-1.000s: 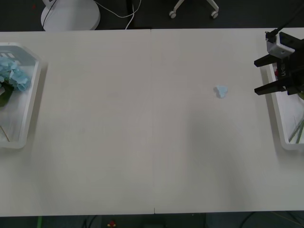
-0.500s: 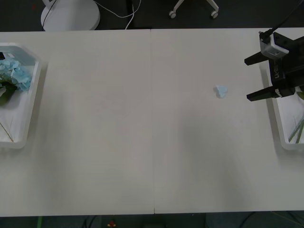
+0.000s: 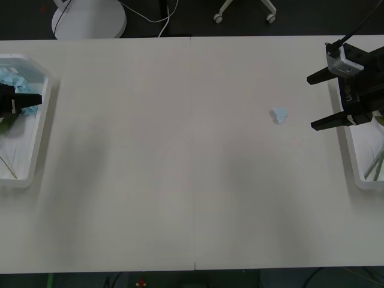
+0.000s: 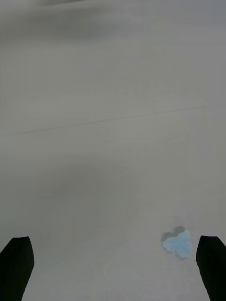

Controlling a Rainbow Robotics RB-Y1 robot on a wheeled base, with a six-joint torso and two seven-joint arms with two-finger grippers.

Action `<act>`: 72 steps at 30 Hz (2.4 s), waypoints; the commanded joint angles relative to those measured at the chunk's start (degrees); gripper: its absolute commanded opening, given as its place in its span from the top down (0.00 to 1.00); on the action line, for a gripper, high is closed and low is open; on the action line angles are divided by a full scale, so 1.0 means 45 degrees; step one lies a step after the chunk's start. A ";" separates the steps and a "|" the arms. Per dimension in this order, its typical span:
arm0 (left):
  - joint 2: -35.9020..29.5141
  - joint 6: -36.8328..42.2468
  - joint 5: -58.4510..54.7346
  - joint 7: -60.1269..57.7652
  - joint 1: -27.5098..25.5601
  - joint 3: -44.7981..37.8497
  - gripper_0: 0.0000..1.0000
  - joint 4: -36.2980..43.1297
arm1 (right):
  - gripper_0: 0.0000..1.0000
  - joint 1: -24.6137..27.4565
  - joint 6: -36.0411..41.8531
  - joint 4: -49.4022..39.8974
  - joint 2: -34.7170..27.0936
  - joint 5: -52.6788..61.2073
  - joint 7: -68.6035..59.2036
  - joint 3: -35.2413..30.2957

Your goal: Put the red flowers into the right box and the blue flowers into the left box

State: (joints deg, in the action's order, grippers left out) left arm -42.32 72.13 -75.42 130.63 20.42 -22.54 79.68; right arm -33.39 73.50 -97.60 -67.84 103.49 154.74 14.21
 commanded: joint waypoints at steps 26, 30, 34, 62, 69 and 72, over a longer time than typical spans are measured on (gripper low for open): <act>-0.1728 -0.2749 -0.3493 0.2377 0.0052 0.7919 0.00 0.6453 | 0.00 -0.0041 0.0072 -0.0323 0.0309 0.0069 0.0058 -0.0247; -0.1669 -0.2827 -0.3064 0.2533 0.0462 0.8524 0.00 0.6766 | 0.00 -0.0041 0.0072 -0.0323 0.0309 0.0069 0.0058 -0.0247; -0.1455 -0.3100 -0.2458 0.2631 0.0696 0.8856 0.00 0.6902 | 0.00 -0.0041 0.0072 -0.0323 0.0309 0.0069 0.0058 -0.0247; -0.1240 -0.4545 -0.3825 0.4057 0.0677 0.8524 0.00 0.6922 | 0.00 -0.0041 0.0072 -0.0323 0.0309 0.0069 0.0058 -0.0247; -0.1533 -0.4565 -0.4138 0.4155 0.0677 0.8485 0.00 0.6902 | 0.00 -0.0041 0.0072 -0.0323 0.0309 0.0069 0.0058 -0.0247; -0.1533 -0.4565 -0.4118 0.4135 0.0677 0.8485 0.00 0.6883 | 0.00 -0.0041 0.0072 -0.0323 0.0309 0.0069 0.0058 -0.0247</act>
